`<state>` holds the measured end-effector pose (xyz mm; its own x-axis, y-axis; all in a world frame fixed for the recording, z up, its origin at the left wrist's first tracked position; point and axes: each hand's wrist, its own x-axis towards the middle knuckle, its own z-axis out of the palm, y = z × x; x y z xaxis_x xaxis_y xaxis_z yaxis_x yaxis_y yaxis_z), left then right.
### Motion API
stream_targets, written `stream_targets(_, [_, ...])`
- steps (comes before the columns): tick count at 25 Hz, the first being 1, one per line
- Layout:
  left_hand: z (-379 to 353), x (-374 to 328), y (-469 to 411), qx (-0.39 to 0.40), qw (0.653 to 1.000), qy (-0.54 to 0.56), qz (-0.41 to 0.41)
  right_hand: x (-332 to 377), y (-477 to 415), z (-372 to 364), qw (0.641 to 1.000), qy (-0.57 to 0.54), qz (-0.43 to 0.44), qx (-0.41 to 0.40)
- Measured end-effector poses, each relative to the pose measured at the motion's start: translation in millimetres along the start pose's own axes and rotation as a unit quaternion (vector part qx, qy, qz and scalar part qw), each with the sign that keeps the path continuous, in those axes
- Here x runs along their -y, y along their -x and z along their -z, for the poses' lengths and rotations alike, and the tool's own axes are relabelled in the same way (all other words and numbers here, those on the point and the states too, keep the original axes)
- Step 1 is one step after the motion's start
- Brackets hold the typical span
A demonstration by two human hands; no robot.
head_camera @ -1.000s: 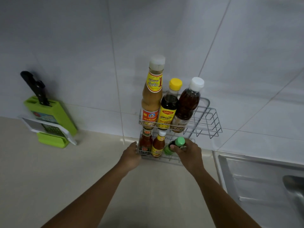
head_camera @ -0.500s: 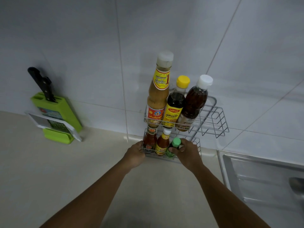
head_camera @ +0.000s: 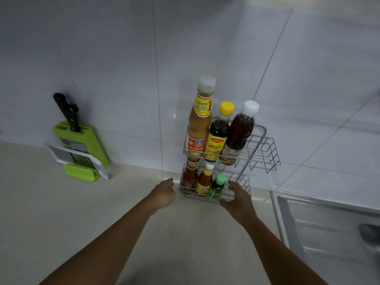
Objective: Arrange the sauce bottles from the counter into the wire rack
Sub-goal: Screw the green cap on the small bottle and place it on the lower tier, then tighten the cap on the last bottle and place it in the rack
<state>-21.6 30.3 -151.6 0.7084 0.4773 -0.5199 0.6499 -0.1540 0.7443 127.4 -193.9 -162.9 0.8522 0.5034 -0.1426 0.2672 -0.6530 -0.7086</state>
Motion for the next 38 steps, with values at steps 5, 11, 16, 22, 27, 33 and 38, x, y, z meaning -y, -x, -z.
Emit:
stream_targets(5, [39.3, -4.5, 36.7, 0.025, 1.0, -0.001, -0.007, 16.0, 54.6, -8.5, 0.997, -0.01, 0.007, -0.08])
stream_targets(11, [87.5, 29.0, 96.5, 0.07, 0.996, -0.044, -0.021, 67.6, 125.7, -29.3, 0.994, -0.069, 0.075, 0.038])
stream_targets(16, [110.7, 133.2, 128.4, 0.104, 0.986, -0.132, -0.009, 111.2, 187.2, -71.1, 0.936, -0.027, 0.124, 0.327])
stream_targets(22, [61.5, 169.3, 205.3, 0.145, 0.977, -0.152, -0.041, 127.0, 231.7, -128.0, 0.924, -0.018, 0.174, 0.339])
stream_targets(27, [33.0, 185.1, 214.3, 0.176, 0.98, -0.065, -0.065, 126.5, 249.1, -142.7, 0.95, -0.064, 0.175, 0.252])
stream_targets(33, [18.4, 160.2, 219.4, 0.045, 0.984, 0.092, -0.148, 136.8, 237.7, -107.1, 0.966, -0.144, 0.137, 0.166])
stream_targets(38, [34.2, 95.6, 225.3, 0.089, 0.973, 0.066, -0.203, 162.7, 209.4, -19.7, 0.967, -0.133, 0.194, 0.096])
